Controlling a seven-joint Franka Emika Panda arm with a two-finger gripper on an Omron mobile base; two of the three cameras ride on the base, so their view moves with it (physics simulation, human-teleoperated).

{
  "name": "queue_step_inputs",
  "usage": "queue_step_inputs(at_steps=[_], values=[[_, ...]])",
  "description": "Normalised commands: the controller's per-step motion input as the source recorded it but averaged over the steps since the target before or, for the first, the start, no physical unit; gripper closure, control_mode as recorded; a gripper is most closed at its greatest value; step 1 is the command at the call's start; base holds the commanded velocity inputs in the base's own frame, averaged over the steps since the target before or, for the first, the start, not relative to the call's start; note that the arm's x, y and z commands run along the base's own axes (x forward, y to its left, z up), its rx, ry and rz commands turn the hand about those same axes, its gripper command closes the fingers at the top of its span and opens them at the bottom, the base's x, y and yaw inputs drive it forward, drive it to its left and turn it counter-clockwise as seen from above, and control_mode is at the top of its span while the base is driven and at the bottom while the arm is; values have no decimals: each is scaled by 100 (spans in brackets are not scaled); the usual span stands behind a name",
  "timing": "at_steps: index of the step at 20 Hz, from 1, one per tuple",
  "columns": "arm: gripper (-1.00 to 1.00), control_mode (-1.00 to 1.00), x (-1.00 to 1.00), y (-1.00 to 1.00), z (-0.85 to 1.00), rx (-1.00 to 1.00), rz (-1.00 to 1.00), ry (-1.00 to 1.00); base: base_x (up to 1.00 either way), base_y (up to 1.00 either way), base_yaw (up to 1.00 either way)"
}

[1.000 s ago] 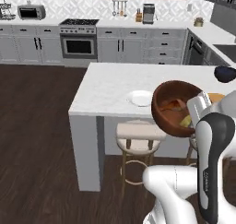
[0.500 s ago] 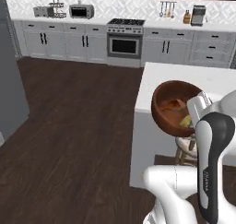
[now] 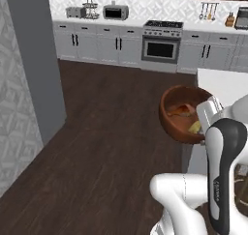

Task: Pick the chicken drumstick and potato from their plates and place them in the bowl. Then put the bowl in the fridge.

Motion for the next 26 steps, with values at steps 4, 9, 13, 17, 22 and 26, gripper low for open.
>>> queue_step_inputs(at_steps=[4, 9, 13, 17, 22, 26], values=[[100, 100, 0, 0, 0, 0, 0, 0, 100, 100, -2], [100, 100, 0, 0, 0, 0, 0, 0, 100, 100, -2], [100, 100, 0, 0, 0, 0, 0, 0, 100, 26, -25], [100, 100, 0, 0, 0, 0, 0, 0, 100, 4, -35], [100, 100, 0, 0, 0, 0, 0, 0, 100, 23, -42], [100, 100, 0, 0, 0, 0, 0, 0, 100, 26, -37]])
